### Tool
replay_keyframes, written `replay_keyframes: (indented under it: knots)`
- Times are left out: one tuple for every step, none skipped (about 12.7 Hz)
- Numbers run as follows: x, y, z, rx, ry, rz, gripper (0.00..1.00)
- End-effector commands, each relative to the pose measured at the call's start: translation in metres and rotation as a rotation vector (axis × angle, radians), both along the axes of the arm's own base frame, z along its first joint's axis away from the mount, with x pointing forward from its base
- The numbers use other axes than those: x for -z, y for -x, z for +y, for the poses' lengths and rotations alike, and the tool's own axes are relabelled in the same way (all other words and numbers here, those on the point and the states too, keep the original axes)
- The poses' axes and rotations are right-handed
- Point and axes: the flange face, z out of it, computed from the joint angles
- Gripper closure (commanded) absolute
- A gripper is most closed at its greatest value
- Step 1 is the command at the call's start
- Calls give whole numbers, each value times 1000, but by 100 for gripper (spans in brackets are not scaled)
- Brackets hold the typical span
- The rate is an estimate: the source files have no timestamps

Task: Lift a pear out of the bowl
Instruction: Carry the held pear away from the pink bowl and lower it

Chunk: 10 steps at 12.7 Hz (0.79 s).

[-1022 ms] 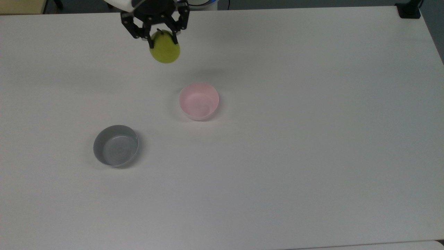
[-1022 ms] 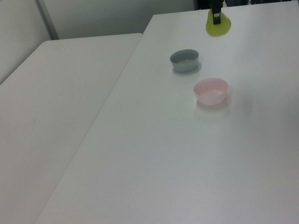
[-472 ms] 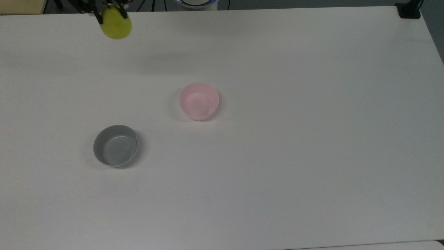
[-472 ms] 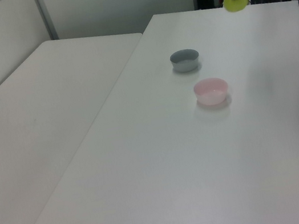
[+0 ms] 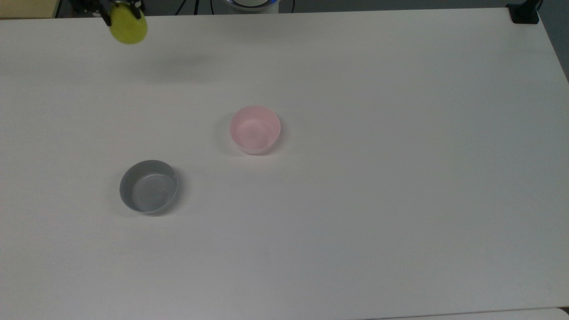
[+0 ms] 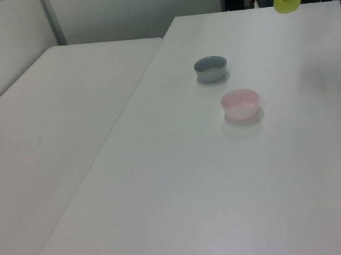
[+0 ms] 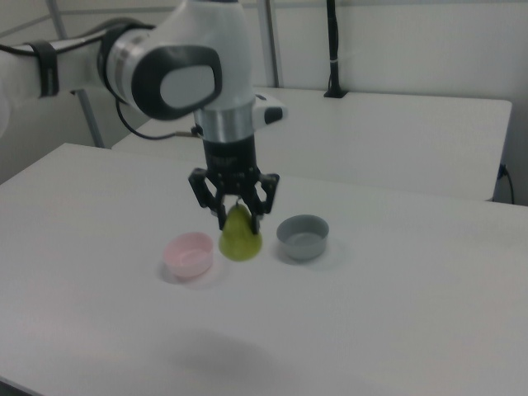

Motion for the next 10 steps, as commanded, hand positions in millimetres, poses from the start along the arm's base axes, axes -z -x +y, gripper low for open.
replay_keyframes:
  knots:
    - [43, 15, -16, 24, 22, -72, 100]
    - [58, 19, -25, 44, 30, -85, 100]
    - [76, 21, -27, 59, 37, -99, 100]
    - [97, 20, -28, 71, 54, -133, 100]
    - [107, 18, -30, 88, 62, -149, 100]
    - [120, 14, -33, 107, 64, -145, 100]
    - [134, 7, -36, 132, 69, -147, 100]
    - [144, 3, -38, 143, 77, -158, 100]
    - [155, -2, -40, 156, 82, -164, 100]
    - [166, -5, -41, 167, 85, -163, 100]
